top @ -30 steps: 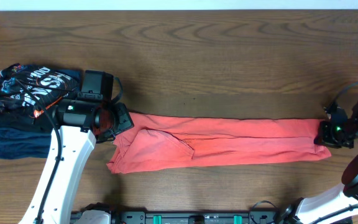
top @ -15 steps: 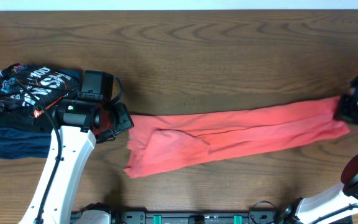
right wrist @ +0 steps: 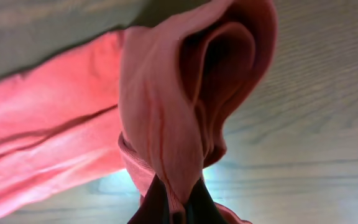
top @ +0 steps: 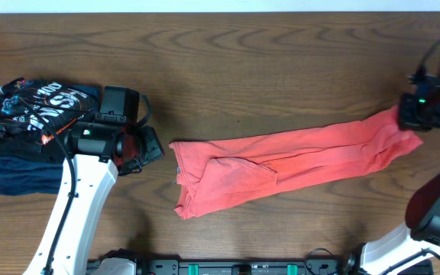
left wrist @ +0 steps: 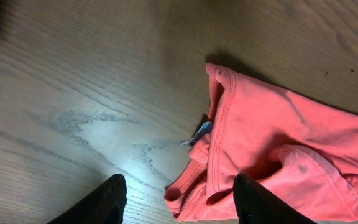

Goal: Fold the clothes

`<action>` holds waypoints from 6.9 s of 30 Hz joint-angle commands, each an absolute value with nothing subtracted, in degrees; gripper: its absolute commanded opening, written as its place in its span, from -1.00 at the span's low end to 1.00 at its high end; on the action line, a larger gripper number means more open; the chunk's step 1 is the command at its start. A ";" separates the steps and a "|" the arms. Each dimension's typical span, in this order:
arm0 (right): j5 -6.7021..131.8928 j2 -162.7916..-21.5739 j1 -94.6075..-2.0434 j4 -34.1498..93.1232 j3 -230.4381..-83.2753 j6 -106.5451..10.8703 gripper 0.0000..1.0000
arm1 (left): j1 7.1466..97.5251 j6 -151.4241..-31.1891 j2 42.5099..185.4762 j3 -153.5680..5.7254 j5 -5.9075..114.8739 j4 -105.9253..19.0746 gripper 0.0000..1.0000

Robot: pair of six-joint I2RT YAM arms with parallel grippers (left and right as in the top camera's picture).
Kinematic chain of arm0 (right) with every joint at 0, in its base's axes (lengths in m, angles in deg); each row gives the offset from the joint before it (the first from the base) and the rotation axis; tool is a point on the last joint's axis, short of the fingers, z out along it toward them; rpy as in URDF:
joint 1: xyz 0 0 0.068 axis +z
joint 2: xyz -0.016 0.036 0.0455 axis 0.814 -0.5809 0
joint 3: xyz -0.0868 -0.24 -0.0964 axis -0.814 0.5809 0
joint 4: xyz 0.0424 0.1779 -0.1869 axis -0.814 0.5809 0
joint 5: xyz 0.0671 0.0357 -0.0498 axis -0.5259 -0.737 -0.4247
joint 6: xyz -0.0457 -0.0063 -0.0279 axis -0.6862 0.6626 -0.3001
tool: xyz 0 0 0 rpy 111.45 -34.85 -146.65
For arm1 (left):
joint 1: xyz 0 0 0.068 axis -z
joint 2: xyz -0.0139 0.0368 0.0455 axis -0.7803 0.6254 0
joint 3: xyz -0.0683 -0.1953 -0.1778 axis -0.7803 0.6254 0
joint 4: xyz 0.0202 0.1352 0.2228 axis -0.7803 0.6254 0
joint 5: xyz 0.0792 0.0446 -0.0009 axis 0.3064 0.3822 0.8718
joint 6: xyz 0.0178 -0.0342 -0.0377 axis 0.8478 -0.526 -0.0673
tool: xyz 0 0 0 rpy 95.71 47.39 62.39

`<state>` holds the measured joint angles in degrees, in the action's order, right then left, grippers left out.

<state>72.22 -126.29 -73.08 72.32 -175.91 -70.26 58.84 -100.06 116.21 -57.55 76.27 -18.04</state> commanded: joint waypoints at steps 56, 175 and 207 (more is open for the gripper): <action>65.71 -125.44 -39.46 65.39 -162.68 -57.72 0.25 | 58.58 -99.67 116.04 -57.79 76.36 -17.82 0.23; 69.93 -118.09 -33.08 32.08 -131.01 -54.04 0.82 | 83.17 -107.27 140.82 -77.86 63.36 -33.45 -0.88; 69.78 -118.01 -33.10 33.37 -131.10 -54.04 0.98 | 89.48 -99.71 137.46 -77.99 61.76 -32.92 -0.29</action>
